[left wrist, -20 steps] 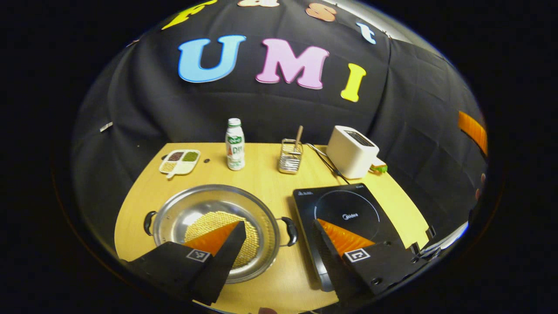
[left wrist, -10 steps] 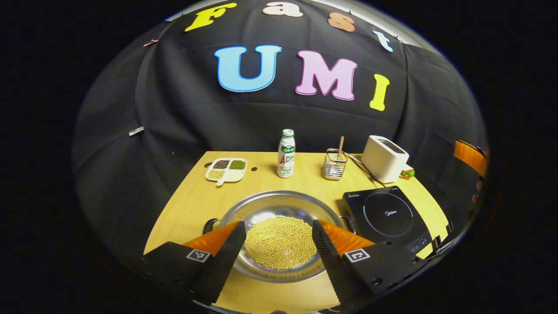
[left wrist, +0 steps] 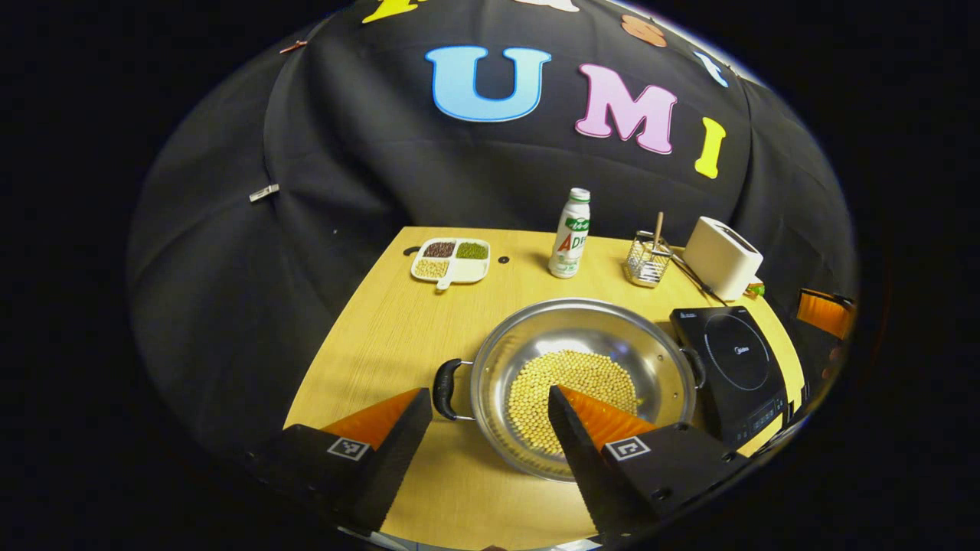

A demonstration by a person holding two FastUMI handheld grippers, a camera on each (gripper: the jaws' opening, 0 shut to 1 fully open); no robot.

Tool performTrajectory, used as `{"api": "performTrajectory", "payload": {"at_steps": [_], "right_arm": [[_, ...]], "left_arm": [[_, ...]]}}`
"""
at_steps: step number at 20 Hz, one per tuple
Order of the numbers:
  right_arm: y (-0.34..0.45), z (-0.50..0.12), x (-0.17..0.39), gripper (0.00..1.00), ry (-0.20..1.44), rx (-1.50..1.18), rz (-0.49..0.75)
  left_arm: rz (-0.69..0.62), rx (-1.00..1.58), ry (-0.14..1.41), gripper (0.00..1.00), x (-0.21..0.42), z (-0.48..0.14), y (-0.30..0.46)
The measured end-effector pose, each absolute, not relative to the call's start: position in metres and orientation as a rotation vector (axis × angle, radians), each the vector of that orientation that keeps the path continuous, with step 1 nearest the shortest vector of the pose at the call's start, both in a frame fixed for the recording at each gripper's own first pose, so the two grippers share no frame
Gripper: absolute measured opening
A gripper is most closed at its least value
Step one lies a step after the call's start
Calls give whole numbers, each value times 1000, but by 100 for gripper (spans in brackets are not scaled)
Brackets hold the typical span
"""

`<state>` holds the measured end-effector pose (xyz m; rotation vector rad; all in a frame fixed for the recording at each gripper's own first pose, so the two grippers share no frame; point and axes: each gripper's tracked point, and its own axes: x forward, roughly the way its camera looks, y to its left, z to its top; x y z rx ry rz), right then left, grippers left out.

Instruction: First push the handle of the pot to place it horizontally, then grasp the pot with both hands and set it on the induction cooktop.

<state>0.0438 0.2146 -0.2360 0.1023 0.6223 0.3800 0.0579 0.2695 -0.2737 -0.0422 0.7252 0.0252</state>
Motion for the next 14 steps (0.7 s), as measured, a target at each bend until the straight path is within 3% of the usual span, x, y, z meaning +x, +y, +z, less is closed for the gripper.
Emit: {"api": "performTrajectory", "payload": {"at_steps": [7,14], "right_arm": [[243,-316,47,99,818,49,376],[256,-374,54,99,948,52,333]], "left_arm": [[15,-90,886,95,81,-328,292],[-3,-77,939,86,109,-354,297]]}}
